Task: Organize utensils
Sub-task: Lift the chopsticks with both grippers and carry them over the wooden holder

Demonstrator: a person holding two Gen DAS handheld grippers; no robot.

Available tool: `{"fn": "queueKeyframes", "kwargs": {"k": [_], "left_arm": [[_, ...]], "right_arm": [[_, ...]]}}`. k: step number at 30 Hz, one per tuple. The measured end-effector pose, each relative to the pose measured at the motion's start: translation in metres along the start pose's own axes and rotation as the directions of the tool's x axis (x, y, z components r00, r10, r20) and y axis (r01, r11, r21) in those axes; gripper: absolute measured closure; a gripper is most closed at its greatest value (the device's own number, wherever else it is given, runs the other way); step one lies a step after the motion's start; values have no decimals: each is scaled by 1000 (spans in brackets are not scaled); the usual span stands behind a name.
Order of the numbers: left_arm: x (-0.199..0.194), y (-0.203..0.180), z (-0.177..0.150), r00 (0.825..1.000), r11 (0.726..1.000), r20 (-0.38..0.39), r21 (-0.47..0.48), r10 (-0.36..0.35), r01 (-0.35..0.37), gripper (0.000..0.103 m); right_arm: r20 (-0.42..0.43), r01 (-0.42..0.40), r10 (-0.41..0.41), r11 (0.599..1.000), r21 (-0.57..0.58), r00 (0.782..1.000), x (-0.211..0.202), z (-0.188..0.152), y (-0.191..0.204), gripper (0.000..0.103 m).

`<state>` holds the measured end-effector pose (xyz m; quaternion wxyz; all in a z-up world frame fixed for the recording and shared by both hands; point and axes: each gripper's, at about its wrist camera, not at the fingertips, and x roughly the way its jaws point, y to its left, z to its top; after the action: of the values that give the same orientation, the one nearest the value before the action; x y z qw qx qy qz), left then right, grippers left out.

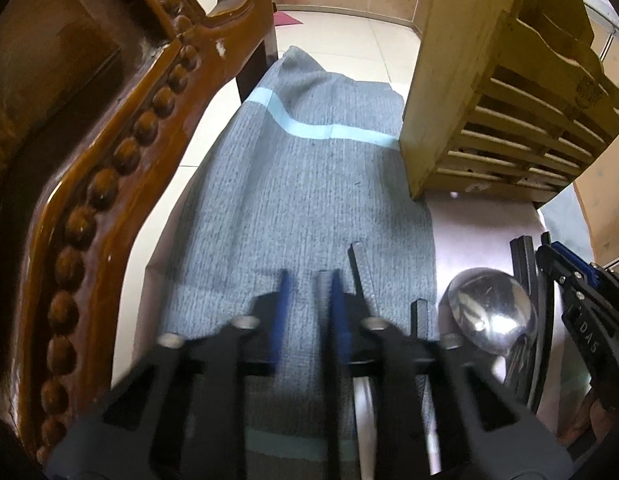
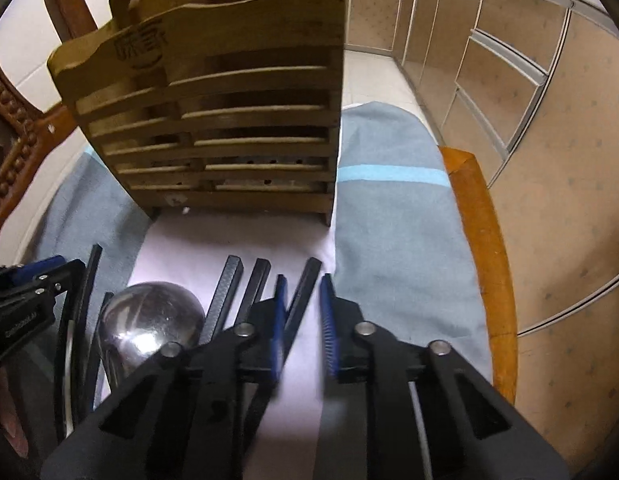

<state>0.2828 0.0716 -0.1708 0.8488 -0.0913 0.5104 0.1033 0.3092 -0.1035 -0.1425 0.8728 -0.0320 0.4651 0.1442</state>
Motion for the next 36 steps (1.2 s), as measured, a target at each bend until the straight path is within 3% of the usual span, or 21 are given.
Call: {"fn": "queueKeyframes", "kwargs": {"k": [4, 13, 17, 27, 36], "left_arm": [[-3, 8, 7, 999, 999, 10, -29, -41, 41, 95], [-79, 13, 8, 985, 996, 148, 4, -92, 93, 96], [-123, 14, -1, 964, 989, 223, 36, -145, 140, 96], [-214, 9, -23, 910, 982, 368, 88, -188, 167, 96], [-280, 7, -41, 853, 979, 481, 116, -202, 166, 96]], "right_arm": [[7, -76, 75, 997, 35, 997, -6, 8, -15, 93], [136, -183, 174, 982, 56, 975, -79, 15, -25, 96], [201, -208, 197, 977, 37, 960, -122, 8, -21, 96], [354, -220, 209, 975, -9, 911, -219, 0, -16, 96], [433, -201, 197, 979, -37, 880, -267, -10, -1, 96]]}}
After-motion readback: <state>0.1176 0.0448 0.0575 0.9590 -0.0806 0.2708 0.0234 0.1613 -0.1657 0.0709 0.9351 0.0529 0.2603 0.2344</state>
